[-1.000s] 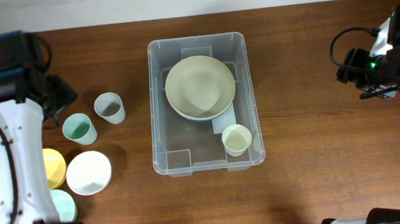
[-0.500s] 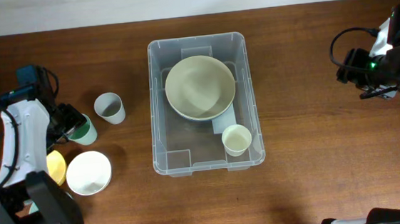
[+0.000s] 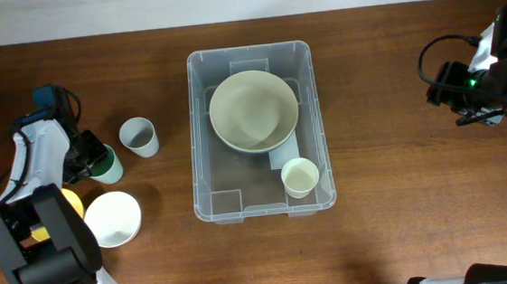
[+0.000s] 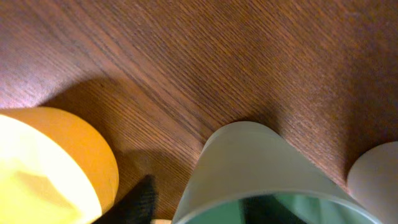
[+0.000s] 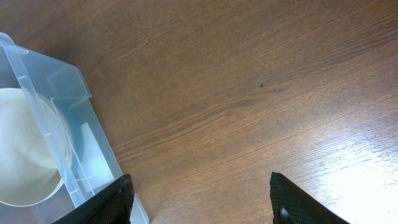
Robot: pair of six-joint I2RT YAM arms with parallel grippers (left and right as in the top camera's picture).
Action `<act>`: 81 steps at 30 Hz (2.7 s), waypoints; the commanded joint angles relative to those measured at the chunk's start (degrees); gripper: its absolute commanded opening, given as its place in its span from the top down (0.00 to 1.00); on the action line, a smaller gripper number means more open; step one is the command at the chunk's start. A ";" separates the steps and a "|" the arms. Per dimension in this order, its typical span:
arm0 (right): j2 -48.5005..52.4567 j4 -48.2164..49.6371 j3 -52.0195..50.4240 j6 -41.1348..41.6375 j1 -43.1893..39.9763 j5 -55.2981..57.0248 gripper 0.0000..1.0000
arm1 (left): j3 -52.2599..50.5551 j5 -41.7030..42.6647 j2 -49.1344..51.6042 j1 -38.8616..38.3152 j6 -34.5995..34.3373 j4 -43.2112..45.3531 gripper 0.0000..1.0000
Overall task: Pack container
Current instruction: 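Return the left gripper to the green cup and grasp it, then carry the green cup with the left gripper and drop it into the cream cup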
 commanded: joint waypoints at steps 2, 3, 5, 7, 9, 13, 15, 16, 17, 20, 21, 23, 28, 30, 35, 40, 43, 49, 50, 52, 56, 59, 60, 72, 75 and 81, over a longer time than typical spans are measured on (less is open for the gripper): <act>0.13 -0.17 -0.24 -0.57 0.26 -0.11 0.34 | -0.28 0.37 0.79 0.37 0.70 0.15 0.87; 0.15 -0.17 -0.24 -0.57 0.26 -0.09 0.34 | -0.26 0.37 0.79 0.37 0.68 0.15 0.92; 0.15 -0.17 -0.24 -0.57 0.26 -0.09 0.34 | -0.09 0.37 0.79 0.37 0.68 0.11 0.99; 0.13 -0.17 -0.24 -0.57 0.26 -0.09 0.34 | 0.63 0.37 0.68 0.37 0.68 -0.31 0.99; 0.15 -0.17 -0.24 -0.57 0.26 -0.09 0.34 | 2.29 0.37 0.28 0.37 0.70 -1.64 1.00; 0.15 -0.17 -0.24 -0.57 0.26 -0.11 0.34 | 8.50 0.37 -2.73 0.35 0.70 -6.08 1.00; 0.15 -0.17 -0.24 -0.57 0.26 -0.11 0.35 | 11.41 0.39 -4.85 0.35 0.68 -8.20 1.00; 0.15 -0.17 -0.24 -0.57 0.26 -0.11 0.34 | 13.20 0.44 -6.29 0.31 0.68 -9.55 1.00; 0.15 -0.17 -0.24 -0.57 0.26 -0.09 0.34 | 14.60 0.42 -7.61 0.20 0.68 -10.67 1.00; 0.15 -0.17 -0.24 -0.57 0.26 -0.11 0.34 | 18.88 1.36 -12.33 -0.90 0.92 -13.94 1.00; 0.15 -0.17 -0.24 -0.57 0.26 -0.11 0.34 | 19.71 2.36 -13.84 -1.53 0.98 -14.69 1.00; 0.13 -0.17 -0.24 -0.55 0.26 -0.11 0.34 | 20.37 6.51 -17.20 -3.65 4.59 -14.95 1.00; 0.13 -0.20 -0.24 -0.55 0.26 -0.13 0.34 | 20.37 14.12 -22.45 -16.68 12.09 -17.66 1.00; 0.13 -0.22 -0.24 -0.55 0.26 -0.13 0.35 | 20.33 14.12 -22.21 -24.39 13.31 -18.56 1.00; 0.13 -0.39 -0.24 -0.55 0.26 -0.13 0.34 | 20.31 14.08 -18.97 -42.34 14.67 -16.70 0.99; 0.15 -0.63 -0.24 -0.55 0.26 -0.13 0.34 | 20.31 14.10 -12.59 -54.07 3.06 -12.83 0.99; 0.15 -0.63 -0.24 -0.55 0.26 -0.13 0.34 | 20.31 14.08 -8.35 -58.36 1.38 -12.13 1.00; 0.15 -0.63 -0.24 -0.55 0.26 -0.13 0.34 | 20.31 13.86 -2.86 -60.81 -1.57 -13.33 0.99; 0.13 -0.63 -0.24 -0.55 0.26 -0.13 0.34 | 20.31 13.84 -2.51 -60.78 -1.57 -13.60 0.99; 0.15 -0.63 -0.24 -0.55 0.26 -0.13 0.34 | 20.31 13.60 -2.27 -60.78 -1.60 -14.01 1.00; 0.15 -0.63 -0.24 -0.55 0.26 -0.13 0.34 | 20.31 13.25 -2.25 -60.78 -1.57 -14.10 0.99; 0.15 -0.63 -0.24 -0.55 0.26 -0.13 0.34 | 20.31 12.33 -2.25 -60.78 -1.57 -14.49 1.00; 0.13 -0.63 -0.24 -0.55 0.26 -0.13 0.34 | 20.31 12.15 -2.25 -60.78 -1.60 -14.71 0.99; 0.13 -0.63 -0.24 -0.57 0.26 -0.11 0.34 | 20.33 10.71 -2.29 -60.78 -1.55 -15.58 0.26; 0.15 -0.63 -0.24 -0.57 0.26 -0.11 0.34 | 21.59 6.32 -3.26 -59.80 -1.57 -17.33 0.25; 0.13 -0.63 -0.24 -0.57 0.26 -0.11 0.34 | 28.17 -2.97 -9.53 -46.69 -1.53 -22.75 0.16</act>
